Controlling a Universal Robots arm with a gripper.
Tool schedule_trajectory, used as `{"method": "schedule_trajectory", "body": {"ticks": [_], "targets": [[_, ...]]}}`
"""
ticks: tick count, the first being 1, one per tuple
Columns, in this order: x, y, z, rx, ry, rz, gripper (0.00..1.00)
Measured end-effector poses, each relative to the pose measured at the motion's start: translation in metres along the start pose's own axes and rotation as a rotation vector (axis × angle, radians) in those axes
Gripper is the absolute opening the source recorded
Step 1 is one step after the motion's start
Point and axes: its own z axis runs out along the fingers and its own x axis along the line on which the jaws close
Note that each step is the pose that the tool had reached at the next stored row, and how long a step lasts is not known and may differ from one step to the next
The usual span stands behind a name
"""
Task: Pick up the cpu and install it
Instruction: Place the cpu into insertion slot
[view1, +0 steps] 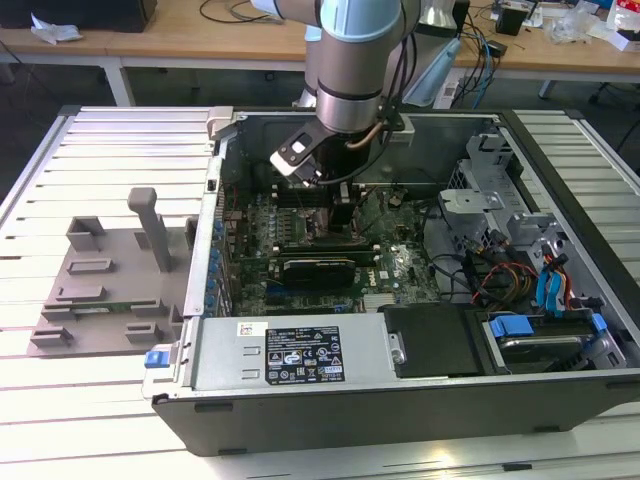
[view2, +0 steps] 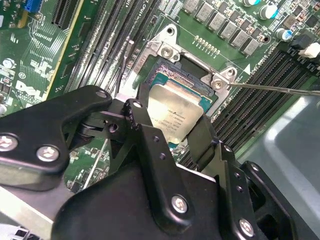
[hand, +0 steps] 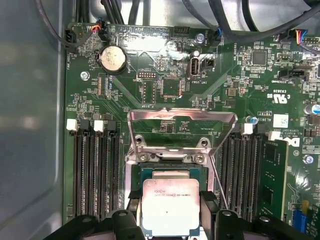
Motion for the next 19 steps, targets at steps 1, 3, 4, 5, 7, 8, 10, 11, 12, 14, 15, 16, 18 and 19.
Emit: {"method": "schedule_trajectory", "body": {"ticks": [1, 3, 4, 5, 7, 8, 10, 11, 12, 14, 15, 16, 18, 19], "targets": [[0.0000, -0.0002, 0.0010, 0.0000, 0.0000, 0.000, 0.55], [0.0001, -0.0020, 0.0020, 0.0000, -0.0020, 0.000, 0.55], [0.0002, -0.0036, 0.0029, -0.0001, -0.0031, 0.001, 0.55], [0.0002, -0.0039, 0.0045, 0.0001, -0.0043, 0.008, 0.55], [0.0002, -0.0039, 0.0059, 0.0009, -0.0048, 0.030, 0.55], [0.0003, -0.0037, 0.0064, 0.0009, -0.0048, 0.031, 0.55], [0.0003, -0.0033, 0.0082, 0.0009, -0.0047, 0.031, 0.55], [0.0003, -0.0033, 0.0088, 0.0009, -0.0048, 0.031, 0.55], [0.0003, -0.0031, 0.0091, 0.0009, -0.0049, 0.031, 0.55], [0.0003, -0.0027, 0.0093, 0.0009, -0.0048, 0.031, 0.55], [0.0003, -0.0025, 0.0094, 0.0009, -0.0048, 0.031, 0.55], [0.0003, -0.0024, 0.0098, 0.0009, -0.0046, 0.031, 0.55], [0.0003, -0.0024, 0.0111, 0.0012, -0.0051, 0.031, 0.55], [0.0003, -0.0024, 0.0114, 0.0012, -0.0052, 0.031, 0.55]]}}
